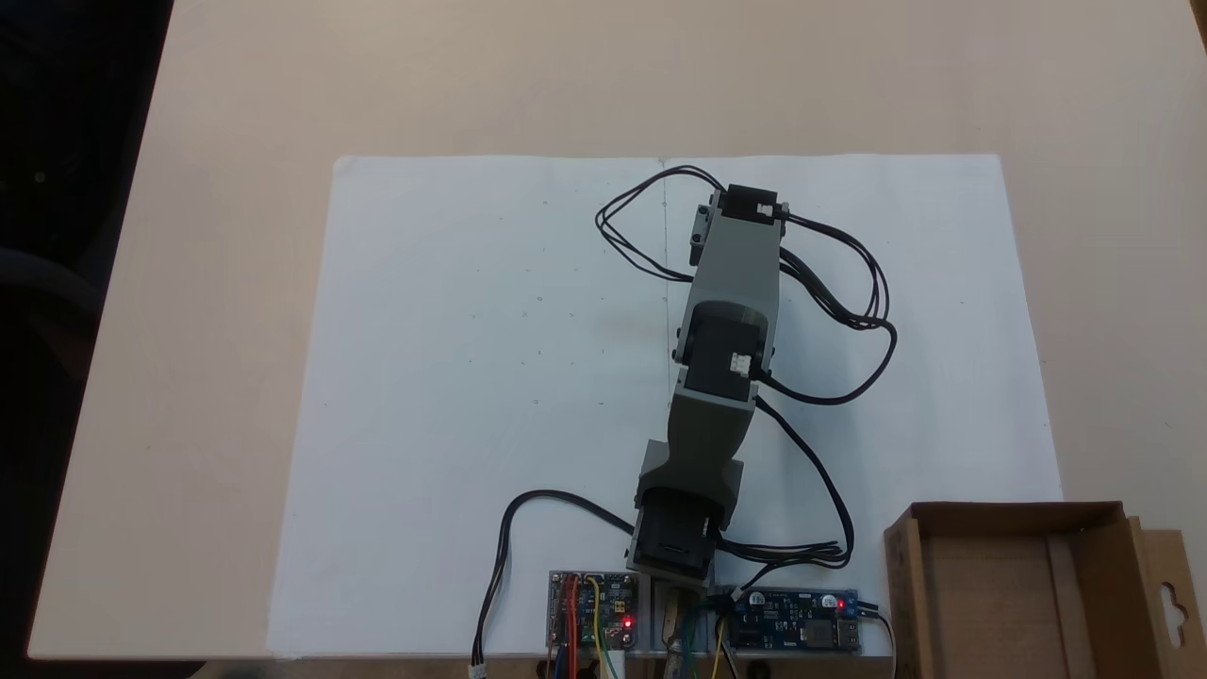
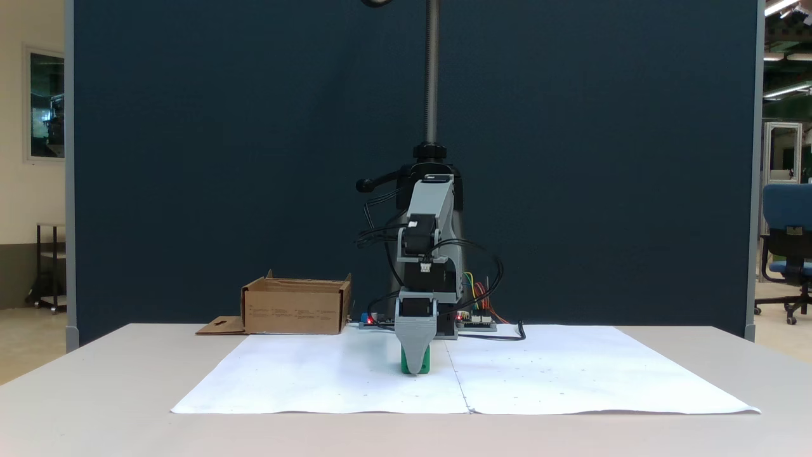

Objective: Grasp a green dice and put it in the bin.

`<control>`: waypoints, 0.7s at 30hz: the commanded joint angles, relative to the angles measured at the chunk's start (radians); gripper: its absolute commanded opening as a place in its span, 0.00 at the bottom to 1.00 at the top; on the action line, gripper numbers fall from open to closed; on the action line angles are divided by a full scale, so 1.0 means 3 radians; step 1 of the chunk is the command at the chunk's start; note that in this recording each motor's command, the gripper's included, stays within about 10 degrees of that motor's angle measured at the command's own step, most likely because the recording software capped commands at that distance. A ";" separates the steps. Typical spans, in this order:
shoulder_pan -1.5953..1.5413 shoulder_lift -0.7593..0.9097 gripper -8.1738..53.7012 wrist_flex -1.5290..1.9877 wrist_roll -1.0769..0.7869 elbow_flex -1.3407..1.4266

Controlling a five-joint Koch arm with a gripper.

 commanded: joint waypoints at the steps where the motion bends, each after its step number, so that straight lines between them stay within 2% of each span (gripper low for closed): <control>1: 0.0010 0.0056 0.78 -0.0159 0.0102 -0.0138; 12: 0.0031 0.0031 0.77 -0.0169 0.0092 -0.0138; 17: 0.0056 0.0026 0.68 -0.0194 0.0097 -0.0138; 21: 0.0066 0.0026 0.68 -0.0210 0.0097 -0.0143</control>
